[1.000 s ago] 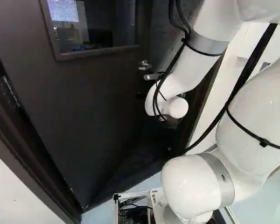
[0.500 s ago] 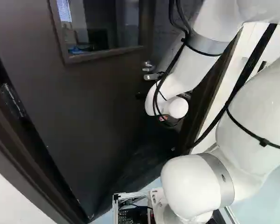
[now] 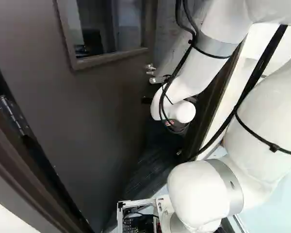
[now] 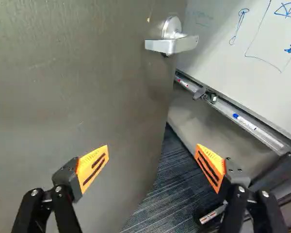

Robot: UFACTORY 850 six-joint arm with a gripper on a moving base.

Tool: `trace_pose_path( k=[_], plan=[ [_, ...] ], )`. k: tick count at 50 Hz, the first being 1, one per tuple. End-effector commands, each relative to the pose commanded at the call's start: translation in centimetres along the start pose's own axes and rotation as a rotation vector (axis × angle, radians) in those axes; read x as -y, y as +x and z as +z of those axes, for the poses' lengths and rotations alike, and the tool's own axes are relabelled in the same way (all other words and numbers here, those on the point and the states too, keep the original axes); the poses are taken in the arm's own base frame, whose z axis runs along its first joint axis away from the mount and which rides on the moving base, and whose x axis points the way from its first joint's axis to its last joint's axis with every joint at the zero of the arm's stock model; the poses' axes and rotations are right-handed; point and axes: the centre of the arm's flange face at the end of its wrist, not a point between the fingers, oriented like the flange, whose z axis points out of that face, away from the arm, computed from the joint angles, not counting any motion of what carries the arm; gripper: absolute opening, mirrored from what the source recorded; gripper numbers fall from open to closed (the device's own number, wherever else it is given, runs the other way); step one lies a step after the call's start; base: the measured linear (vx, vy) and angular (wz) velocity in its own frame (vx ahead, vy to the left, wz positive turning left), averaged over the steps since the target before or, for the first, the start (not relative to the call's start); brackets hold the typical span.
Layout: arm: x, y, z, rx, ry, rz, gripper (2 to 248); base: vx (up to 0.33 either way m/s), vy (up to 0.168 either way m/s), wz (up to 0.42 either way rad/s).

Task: Open the door and move inside

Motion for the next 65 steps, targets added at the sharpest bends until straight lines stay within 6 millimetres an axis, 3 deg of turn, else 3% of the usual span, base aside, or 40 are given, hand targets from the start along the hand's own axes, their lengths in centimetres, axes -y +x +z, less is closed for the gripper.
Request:
trace_pose_path(
  k=[29, 65],
  plan=[
    [0.0, 0.1, 0.3, 0.0, 0.001, 0.0, 247, 0.0, 0.001, 0.0],
    [1.6, 1.2, 3.3, 0.0, 0.046, -0.015, 247, 0.0, 0.0, 0.0]
  ],
)
